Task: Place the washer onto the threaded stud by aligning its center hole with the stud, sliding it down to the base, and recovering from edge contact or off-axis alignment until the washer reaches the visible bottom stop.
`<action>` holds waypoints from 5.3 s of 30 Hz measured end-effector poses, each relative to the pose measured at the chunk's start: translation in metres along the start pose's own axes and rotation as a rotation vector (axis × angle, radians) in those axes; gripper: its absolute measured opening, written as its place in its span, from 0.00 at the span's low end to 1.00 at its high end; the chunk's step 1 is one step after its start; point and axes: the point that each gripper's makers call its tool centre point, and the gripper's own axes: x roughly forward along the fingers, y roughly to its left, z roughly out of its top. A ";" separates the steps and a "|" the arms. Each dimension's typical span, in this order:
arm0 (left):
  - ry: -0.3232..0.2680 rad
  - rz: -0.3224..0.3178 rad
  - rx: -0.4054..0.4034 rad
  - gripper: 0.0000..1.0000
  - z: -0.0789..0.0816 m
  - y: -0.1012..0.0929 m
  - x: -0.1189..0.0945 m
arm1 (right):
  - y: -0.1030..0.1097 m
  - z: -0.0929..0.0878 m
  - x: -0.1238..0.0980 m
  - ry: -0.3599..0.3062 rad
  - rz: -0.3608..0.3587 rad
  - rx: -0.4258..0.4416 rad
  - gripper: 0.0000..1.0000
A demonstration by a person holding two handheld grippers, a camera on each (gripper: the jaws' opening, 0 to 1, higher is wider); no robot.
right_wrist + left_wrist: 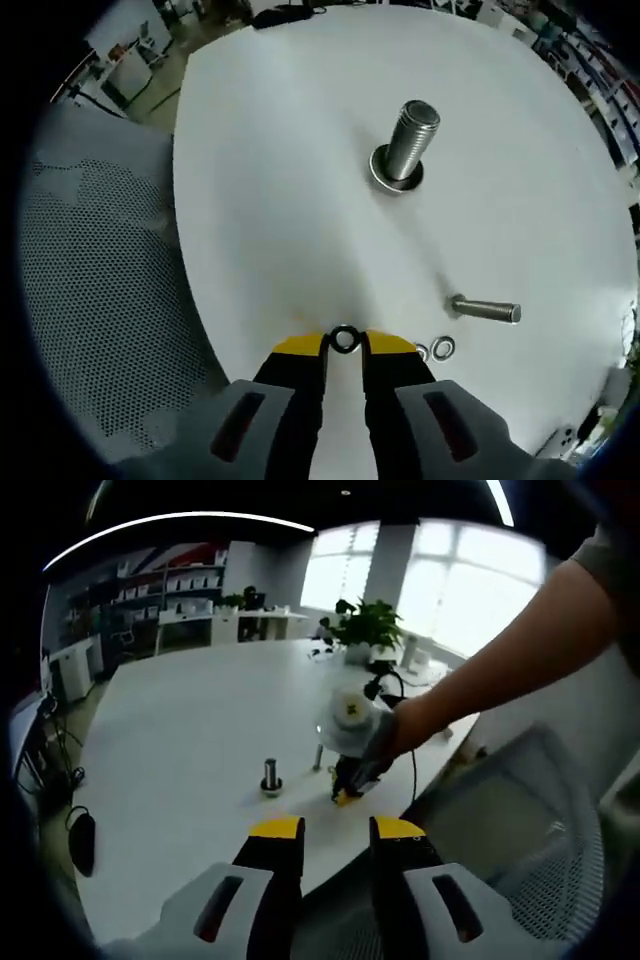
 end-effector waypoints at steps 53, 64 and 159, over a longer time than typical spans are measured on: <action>-0.028 -0.010 -0.005 0.22 0.006 -0.001 -0.001 | -0.027 -0.007 -0.033 -0.130 -0.100 0.241 0.13; -0.027 -0.015 -0.010 0.22 0.005 -0.002 -0.001 | -0.067 -0.002 -0.066 -0.190 -0.166 0.314 0.13; 0.003 -0.003 -0.022 0.21 -0.003 0.000 -0.001 | -0.036 -0.009 -0.016 -0.045 -0.100 0.266 0.20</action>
